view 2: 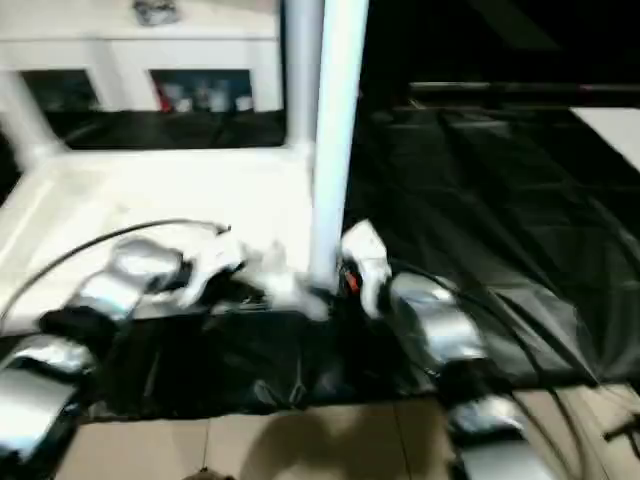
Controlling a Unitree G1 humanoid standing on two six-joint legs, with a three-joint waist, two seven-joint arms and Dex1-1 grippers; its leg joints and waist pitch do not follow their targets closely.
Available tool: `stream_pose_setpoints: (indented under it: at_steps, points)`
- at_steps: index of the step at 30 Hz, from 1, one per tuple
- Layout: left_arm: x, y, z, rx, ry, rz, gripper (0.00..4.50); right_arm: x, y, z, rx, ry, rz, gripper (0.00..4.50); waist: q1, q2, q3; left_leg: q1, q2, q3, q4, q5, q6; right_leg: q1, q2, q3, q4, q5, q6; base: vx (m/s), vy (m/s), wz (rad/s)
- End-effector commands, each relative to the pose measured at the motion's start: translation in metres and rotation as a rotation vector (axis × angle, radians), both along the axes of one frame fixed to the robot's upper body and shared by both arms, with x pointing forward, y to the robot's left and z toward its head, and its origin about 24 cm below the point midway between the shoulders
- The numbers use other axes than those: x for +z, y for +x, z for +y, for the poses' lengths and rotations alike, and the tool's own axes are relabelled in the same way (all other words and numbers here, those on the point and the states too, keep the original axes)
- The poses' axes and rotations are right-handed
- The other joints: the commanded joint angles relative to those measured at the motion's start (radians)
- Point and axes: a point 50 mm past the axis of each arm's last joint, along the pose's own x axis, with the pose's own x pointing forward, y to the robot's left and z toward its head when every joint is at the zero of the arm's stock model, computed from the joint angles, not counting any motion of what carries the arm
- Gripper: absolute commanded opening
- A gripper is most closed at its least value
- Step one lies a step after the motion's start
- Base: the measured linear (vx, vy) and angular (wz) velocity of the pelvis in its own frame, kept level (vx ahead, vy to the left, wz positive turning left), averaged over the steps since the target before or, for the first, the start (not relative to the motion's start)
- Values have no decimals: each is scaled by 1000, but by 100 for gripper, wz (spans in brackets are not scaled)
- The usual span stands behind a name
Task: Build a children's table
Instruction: Rotate leg to tighten
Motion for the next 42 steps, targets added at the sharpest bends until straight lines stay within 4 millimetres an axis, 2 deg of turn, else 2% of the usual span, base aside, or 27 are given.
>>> stream_pose_setpoints:
  at_steps: [1,5,6,8,12,13,15,16,20,22,24,25,28,31,37,38,42]
  points:
    - [5,2,-27,9,-51,-26,0,-17,-2,10,-92,-38,74,270,-3,-4,-56,15,29,-12,-70,-258,-10,34,-66,54,-91,-306,-188,0,0,0]
    - [4,2,-48,62,-110,-25,0,-16,1,28,-144,-15,50,270,-7,-2,-62,9,24,-10,-64,-205,22,42,-61,54,-81,-192,-209,0,0,0]
    - [4,1,-50,63,-118,-22,0,-15,1,32,-142,-11,38,305,-7,-3,-62,8,24,-8,-63,-195,28,41,-61,54,-80,-172,-212,0,0,0]
    - [2,-2,-54,48,-134,-17,0,-11,2,38,-121,13,6,340,-7,-4,-64,5,22,-7,-60,-173,48,45,-61,53,-75,-131,-223,0,0,0]
    - [1,-3,-50,34,-128,-17,0,-8,2,34,-86,10,-21,360,-7,-2,-62,8,24,-7,-62,-194,55,44,-60,53,-79,-156,-224,0,0,0]
    - [0,-4,-47,24,-125,-21,0,-6,2,32,-64,13,-30,382,-7,-6,-62,7,25,-7,-62,-194,56,46,-61,53,-78,-159,-221,0,0,0]
    - [1,-6,-43,-14,-130,-24,0,-3,-1,29,14,19,-50,394,-6,-5,-63,5,25,-7,-61,-191,64,48,-61,53,-77,-149,-222,0,0,0]
    - [2,-8,-41,-44,-132,-26,0,-1,-3,26,58,29,-51,394,-6,-8,-63,4,25,-7,-60,-185,74,49,-61,53,-77,-136,-224,0,0,0]
    - [3,-12,-32,-130,-122,-14,0,2,-12,16,221,32,-52,394,-1,-8,-63,2,25,-5,-57,-161,98,51,-58,52,-73,-103,-233,0,0,0]
    - [4,-15,-22,-198,-101,-3,0,4,-24,6,400,19,-24,394,6,-7,-62,2,27,-4,-56,-168,106,52,-57,50,-75,-114,-233,0,0,0]
    - [4,-16,-17,-226,-95,5,0,4,-31,1,483,13,2,394,14,-9,-64,3,31,-4,-55,-168,114,51,-58,52,-71,-105,-230,0,0,0]
    - [5,-16,-16,-233,-93,10,0,3,-32,-1,501,3,8,394,18,-8,-62,6,32,-3,-57,-184,104,45,-61,52,-73,-135,-232,0,0,0]
    - [6,-18,-9,-267,-84,32,0,3,-36,-6,569,-25,29,394,21,-9,-59,8,32,-3,-60,-207,80,43,-62,52,-79,-194,-227,0,0,0]
    - [6,-18,-4,-291,-69,40,0,3,-38,-8,611,-44,46,359,20,-8,-60,8,34,-5,-62,-213,67,43,-62,53,-79,-203,-222,0,0,0]
    - [7,-18,2,-307,-58,48,0,3,-41,-8,667,-70,64,310,23,-10,-63,7,33,-4,-59,-172,78,45,-62,52,-70,-131,-236,0,0,0]
    - [7,-18,2,-306,-56,49,0,3,-41,-7,676,-68,67,310,22,-14,-62,6,32,-4,-58,-175,81,44,-61,52,-71,-136,-236,0,0,0]
    - [6,-18,3,-301,-62,53,0,0,-44,-2,688,-59,69,282,23,-13,-60,7,33,-5,-61,-192,73,43,-63,52,-75,-181,-228,0,0,0]
